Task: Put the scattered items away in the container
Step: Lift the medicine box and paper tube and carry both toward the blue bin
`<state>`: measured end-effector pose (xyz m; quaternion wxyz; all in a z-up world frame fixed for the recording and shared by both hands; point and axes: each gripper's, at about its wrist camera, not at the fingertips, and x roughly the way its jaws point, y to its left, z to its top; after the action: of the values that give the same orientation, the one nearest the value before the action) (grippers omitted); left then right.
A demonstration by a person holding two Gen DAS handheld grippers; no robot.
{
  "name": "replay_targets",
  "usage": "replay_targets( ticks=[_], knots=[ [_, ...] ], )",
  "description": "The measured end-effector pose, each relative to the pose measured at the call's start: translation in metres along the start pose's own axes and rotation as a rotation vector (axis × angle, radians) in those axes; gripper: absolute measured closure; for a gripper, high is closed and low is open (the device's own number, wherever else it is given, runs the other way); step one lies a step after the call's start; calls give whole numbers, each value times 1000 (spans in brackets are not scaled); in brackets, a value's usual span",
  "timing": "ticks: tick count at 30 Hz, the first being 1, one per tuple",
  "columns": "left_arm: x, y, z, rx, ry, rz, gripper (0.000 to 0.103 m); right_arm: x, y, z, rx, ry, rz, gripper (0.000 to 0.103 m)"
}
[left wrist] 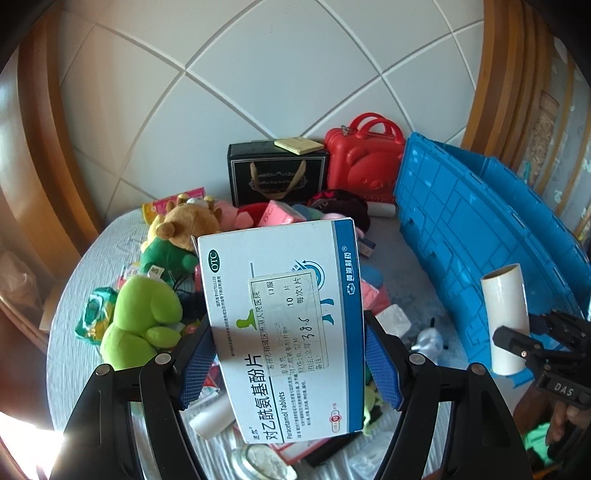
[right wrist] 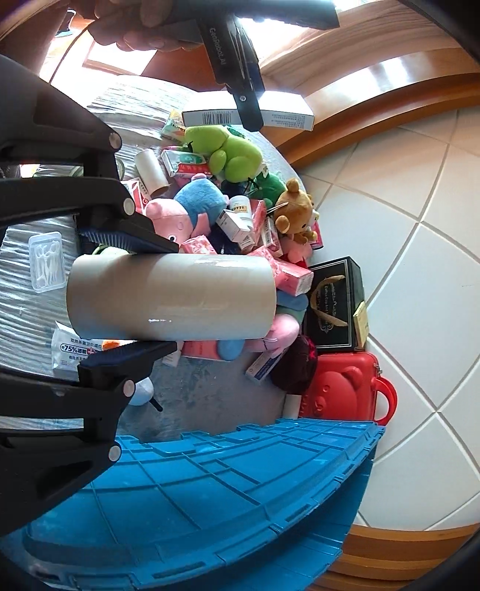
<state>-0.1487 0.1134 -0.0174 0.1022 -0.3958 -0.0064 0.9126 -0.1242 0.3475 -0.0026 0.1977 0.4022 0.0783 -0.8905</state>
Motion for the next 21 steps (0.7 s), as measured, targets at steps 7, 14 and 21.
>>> replay_targets(
  ticks=[7, 14, 21],
  knots=[
    [-12, -23, 20, -20, -43, 11, 30, -21, -20, 12, -37, -52, 46, 59],
    [-24, -45, 37, -27, -97, 27, 30, -39, -41, 25, -51, -94, 76, 59],
    [-32, -70, 53, -17, -123, 26, 30, -56, -55, 28, -69, -136, 83, 59]
  ],
)
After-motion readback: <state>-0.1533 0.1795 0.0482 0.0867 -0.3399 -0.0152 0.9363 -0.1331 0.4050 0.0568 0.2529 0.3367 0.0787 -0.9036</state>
